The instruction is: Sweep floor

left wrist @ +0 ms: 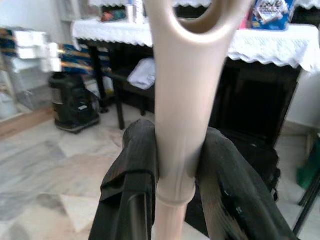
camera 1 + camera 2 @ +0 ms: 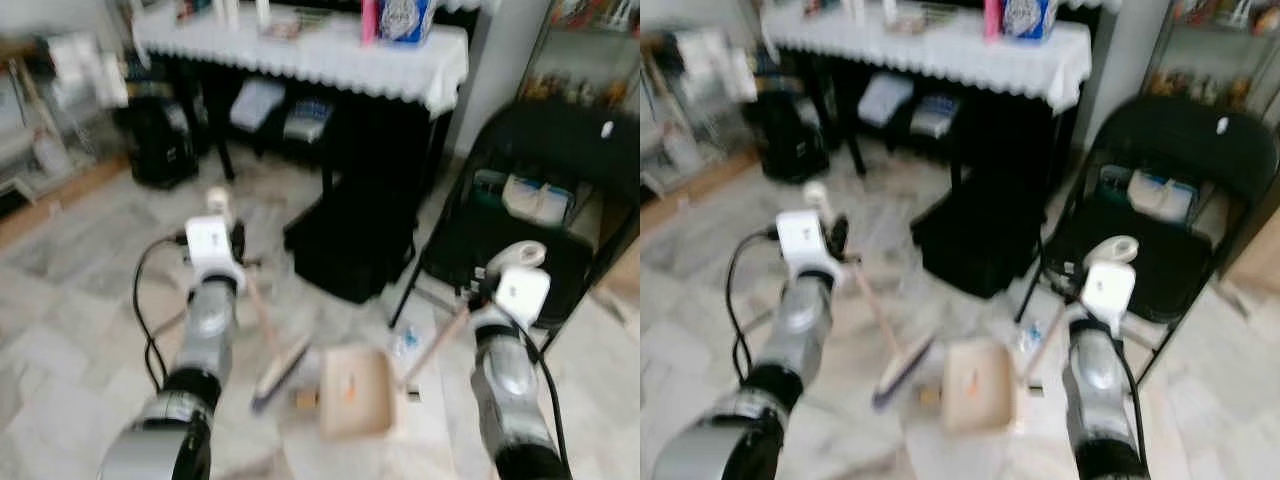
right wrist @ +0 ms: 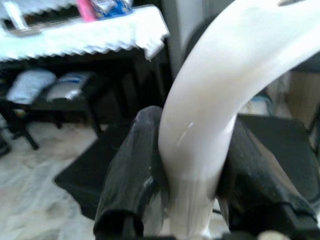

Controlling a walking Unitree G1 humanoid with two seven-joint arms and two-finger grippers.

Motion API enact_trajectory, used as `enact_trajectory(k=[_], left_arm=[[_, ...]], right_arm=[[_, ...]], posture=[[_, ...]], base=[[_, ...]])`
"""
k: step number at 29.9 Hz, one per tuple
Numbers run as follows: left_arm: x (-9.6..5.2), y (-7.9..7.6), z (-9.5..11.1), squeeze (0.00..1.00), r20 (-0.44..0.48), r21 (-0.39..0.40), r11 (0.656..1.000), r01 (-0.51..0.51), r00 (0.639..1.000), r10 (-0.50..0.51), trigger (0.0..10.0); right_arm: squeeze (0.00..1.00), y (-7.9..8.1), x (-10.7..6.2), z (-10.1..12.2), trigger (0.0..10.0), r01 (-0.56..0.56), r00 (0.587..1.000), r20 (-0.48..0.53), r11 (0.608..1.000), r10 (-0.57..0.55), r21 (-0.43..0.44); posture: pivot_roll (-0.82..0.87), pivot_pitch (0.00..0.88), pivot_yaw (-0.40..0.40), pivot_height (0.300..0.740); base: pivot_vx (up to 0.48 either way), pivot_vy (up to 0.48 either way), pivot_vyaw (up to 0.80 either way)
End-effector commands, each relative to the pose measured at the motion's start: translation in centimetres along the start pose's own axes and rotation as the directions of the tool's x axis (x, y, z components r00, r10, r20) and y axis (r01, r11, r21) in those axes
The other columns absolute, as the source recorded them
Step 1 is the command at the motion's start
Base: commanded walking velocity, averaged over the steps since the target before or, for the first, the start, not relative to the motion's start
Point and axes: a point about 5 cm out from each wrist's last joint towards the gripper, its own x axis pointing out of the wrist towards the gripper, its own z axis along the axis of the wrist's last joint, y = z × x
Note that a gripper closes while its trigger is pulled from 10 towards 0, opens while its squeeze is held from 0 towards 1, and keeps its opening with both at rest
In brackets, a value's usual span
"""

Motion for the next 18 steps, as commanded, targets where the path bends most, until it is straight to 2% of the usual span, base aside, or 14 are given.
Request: enact_trajectory(k=[1, 6, 18], left_arm=[[0.58, -0.58, 1.36, 0.00, 0.060, -0.007, 1.000, 0.018, 0.998, -0.018, 10.0], [0.57, -0.54, 1.37, 0.00, 0.063, -0.007, 1.000, 0.021, 0.998, -0.021, 10.0], [0.46, -0.79, 1.44, 0.00, 0.074, -0.012, 0.999, 0.032, 0.997, -0.031, 10.0]], right_arm=[[0.00, 0.14, 0.60, 1.42, 10.0, -0.002, 0.998, 0.066, 1.000, 0.003, -0.006], [0.00, 0.22, 0.50, 1.38, 10.0, -0.004, 0.998, 0.068, 1.000, 0.005, -0.004], [0.00, -0.19, -0.15, 1.04, 10.0, 0.000, 0.998, 0.066, 1.000, 0.001, -0.020]], posture=[[-0.13, 0.024, 0.071, 0.740], [-0.13, 0.022, 0.073, 0.740], [-0.14, 0.009, 0.073, 0.740]], base=[[0.311, 0.000, 0.00], [0.301, 0.000, 0.00], [0.000, 0.000, 0.00]])
